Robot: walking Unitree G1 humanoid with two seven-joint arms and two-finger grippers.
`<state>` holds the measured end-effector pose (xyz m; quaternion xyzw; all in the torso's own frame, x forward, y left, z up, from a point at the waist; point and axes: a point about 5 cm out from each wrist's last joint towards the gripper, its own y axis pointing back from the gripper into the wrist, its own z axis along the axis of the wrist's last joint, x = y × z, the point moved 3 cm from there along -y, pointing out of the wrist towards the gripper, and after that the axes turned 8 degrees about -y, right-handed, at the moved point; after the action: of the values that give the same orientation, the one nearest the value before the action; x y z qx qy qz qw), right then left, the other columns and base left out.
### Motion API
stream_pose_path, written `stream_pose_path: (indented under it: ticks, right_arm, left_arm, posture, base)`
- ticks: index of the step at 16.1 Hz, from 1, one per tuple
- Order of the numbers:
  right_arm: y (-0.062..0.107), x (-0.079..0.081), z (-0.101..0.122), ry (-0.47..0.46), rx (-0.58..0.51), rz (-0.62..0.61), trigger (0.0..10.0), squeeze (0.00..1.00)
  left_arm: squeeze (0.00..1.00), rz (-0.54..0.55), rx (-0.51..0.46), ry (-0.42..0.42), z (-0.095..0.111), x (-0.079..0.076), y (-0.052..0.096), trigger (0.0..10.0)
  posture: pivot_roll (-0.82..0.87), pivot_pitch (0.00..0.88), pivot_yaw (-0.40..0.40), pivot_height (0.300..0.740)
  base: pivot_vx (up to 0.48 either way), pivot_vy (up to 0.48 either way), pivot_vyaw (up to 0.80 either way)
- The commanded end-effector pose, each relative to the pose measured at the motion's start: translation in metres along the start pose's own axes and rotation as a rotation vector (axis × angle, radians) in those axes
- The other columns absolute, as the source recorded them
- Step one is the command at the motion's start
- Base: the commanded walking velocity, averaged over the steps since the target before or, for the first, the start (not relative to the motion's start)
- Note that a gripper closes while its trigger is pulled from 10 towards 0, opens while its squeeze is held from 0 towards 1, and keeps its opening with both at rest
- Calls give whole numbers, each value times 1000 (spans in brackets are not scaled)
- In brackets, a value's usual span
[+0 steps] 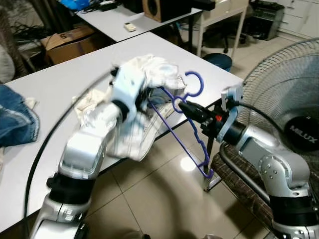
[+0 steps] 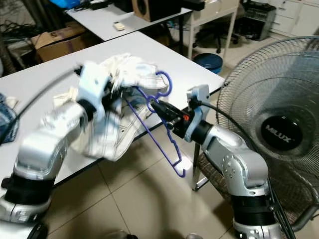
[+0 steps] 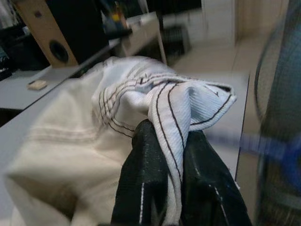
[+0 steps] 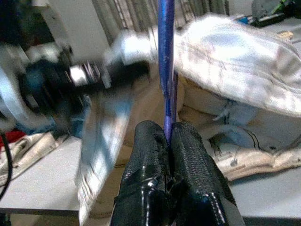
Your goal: Hang hanger
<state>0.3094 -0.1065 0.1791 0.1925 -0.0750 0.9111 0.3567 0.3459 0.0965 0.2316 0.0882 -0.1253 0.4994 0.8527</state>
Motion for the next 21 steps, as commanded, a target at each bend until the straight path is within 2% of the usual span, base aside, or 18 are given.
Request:
stream_pose_path:
  ticks: [1, 2, 4, 6, 7, 8, 9, 10, 12, 13, 14, 16, 17, 18, 20, 21]
  right_arm:
    - [-1, -10, 1, 4, -20, -62, 10000, 0]
    - [-2, -24, 5, -21, -59, -124, 10000, 0]
    - [-10, -45, 14, -68, -116, -194, 10000, 0]
    - [-26, -50, 30, -147, -201, -196, 10000, 0]
    - [-30, -50, 35, -202, -240, -188, 10000, 0]
    - [-45, -52, 44, -396, -343, -169, 10000, 0]
    - [-50, -54, 43, -480, -372, -173, 10000, 0]
    - [-61, -59, 37, -619, -419, -199, 10000, 0]
    - [-68, -61, 34, -706, -451, -212, 10000, 0]
    - [-77, -59, 34, -782, -479, -209, 10000, 0]
    - [-86, -58, 31, -817, -488, -240, 10000, 0]
    - [-95, -56, 25, -828, -493, -309, 10000, 0]
    - [-97, -56, 23, -817, -491, -325, 10000, 0]
    - [-103, -54, 15, -816, -488, -390, 10000, 0]
    - [-106, -54, 3, -748, -462, -484, 10000, 0]
    - [-104, -57, -2, -681, -452, -555, 10000, 0]
  left_arm:
    - [0, 2, -78, 91, 19, 12, 0, 0]
    - [0, -10, -122, 150, 32, 20, -2, 0]
    - [0, -69, -152, 195, 48, 26, -3, 0]
    - [0, -151, -146, 255, 57, 23, -3, 0]
    - [0, -166, -139, 242, 57, 22, -3, 0]
    - [0, -186, -101, 223, 54, 17, -3, 0]
    - [0, -189, -83, 228, 51, 15, -2, 0]
    - [0, -223, -43, 250, 45, 7, 0, 0]
    - [0, -287, 2, 256, 41, -4, 5, 0]
    - [0, -352, 21, 306, 41, -16, 10, 0]
    - [0, -377, -47, 444, 56, -23, 7, 0]
    - [0, -372, -157, 599, 80, -27, -1, 0]
    - [0, -361, -178, 631, 84, -26, -3, 0]
    - [0, -355, -240, 745, 99, -25, -10, 0]
    - [0, -372, -275, 838, 114, -25, -14, 0]
    - [0, -352, -282, 883, 118, -21, -16, 0]
  posture:
    - [-137, 0, 137, 740]
    - [-137, 0, 143, 740]
    - [-132, 0, 148, 740]
    - [-119, 0, 152, 740]
    - [-114, 0, 153, 740]
    - [-91, 0, 157, 740]
    - [-83, 0, 159, 740]
    - [-68, 0, 162, 740]
    - [-46, 0, 163, 740]
    - [-41, 0, 163, 740]
    - [-25, 0, 165, 740]
    - [-16, 0, 167, 740]
    - [-16, 0, 167, 740]
    - [-5, 0, 171, 740]
    - [-3, 0, 179, 740]
    - [-4, 0, 184, 740]
  base:
    - [0, 0, 0]
    - [0, 0, 0]
    - [0, 0, 0]
    - [0, 0, 0]
    - [0, 0, 0]
    - [0, 0, 0]
    - [0, 0, 0]
    - [0, 0, 0]
    - [0, 0, 0]
    - [0, 0, 0]
    - [0, 0, 0]
    - [0, 0, 0]
    - [0, 0, 0]
    - [0, 0, 0]
    - [0, 0, 0]
    - [0, 0, 0]
